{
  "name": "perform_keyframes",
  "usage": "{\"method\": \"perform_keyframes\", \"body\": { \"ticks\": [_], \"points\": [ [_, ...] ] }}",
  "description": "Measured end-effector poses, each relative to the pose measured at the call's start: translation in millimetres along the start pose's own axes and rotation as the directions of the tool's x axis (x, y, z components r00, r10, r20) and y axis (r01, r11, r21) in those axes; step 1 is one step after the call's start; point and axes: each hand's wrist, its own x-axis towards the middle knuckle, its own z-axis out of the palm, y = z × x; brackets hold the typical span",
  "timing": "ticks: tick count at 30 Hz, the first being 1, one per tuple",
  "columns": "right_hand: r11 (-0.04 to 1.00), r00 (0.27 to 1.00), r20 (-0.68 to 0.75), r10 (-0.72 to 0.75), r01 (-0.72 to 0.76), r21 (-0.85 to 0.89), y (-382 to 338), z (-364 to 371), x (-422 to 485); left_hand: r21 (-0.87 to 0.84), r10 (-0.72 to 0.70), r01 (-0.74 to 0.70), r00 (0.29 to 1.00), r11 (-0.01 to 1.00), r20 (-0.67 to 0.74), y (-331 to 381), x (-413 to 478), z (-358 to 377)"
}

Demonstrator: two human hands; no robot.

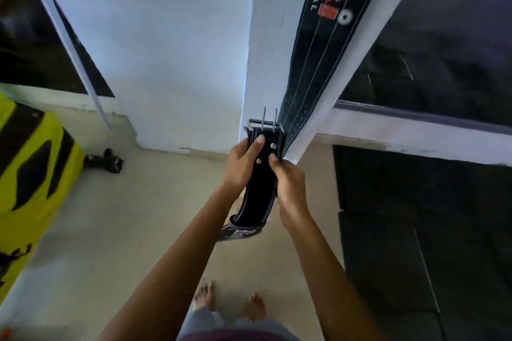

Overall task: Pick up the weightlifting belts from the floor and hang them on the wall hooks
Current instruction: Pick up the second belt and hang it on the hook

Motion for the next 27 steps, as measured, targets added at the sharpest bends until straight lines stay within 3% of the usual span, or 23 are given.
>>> {"method": "perform_keyframes", "body": {
  "ticks": [6, 11, 14, 18, 21, 27],
  "points": [
    [0.973, 0.977, 0.072, -0.2, 0.19, 0.129, -102, 8, -3, 0.073, 0.32, -0.319, 0.947, 0.945, 0.007, 77, -25, -11],
    [0.927, 0.921, 0.154, -0.358, 0.33, 0.179, -129, 27, -18, 0.093, 0.463, -0.458, 0.886, 0.884, -0.034, 126, -32, -27],
    [0.923, 0.88, 0.283, -0.382, 0.38, 0.064, -99, 35, -33, 0.065, 0.494, -0.49, 0.864, 0.869, -0.095, 143, -36, -33],
    [0.909, 0.859, 0.433, -0.272, 0.377, -0.176, -32, 29, -59, 0.038, 0.485, -0.485, 0.862, 0.874, -0.146, 148, -41, -41],
    [0.913, 0.871, 0.402, -0.283, 0.373, -0.166, -36, 23, -58, 0.058, 0.48, -0.477, 0.87, 0.877, -0.116, 142, -44, -38],
    [0.895, 0.872, 0.211, -0.442, 0.445, 0.038, -142, 21, -45, 0.019, 0.494, -0.493, 0.867, 0.87, -0.066, 140, -47, -22]
  ]
}}
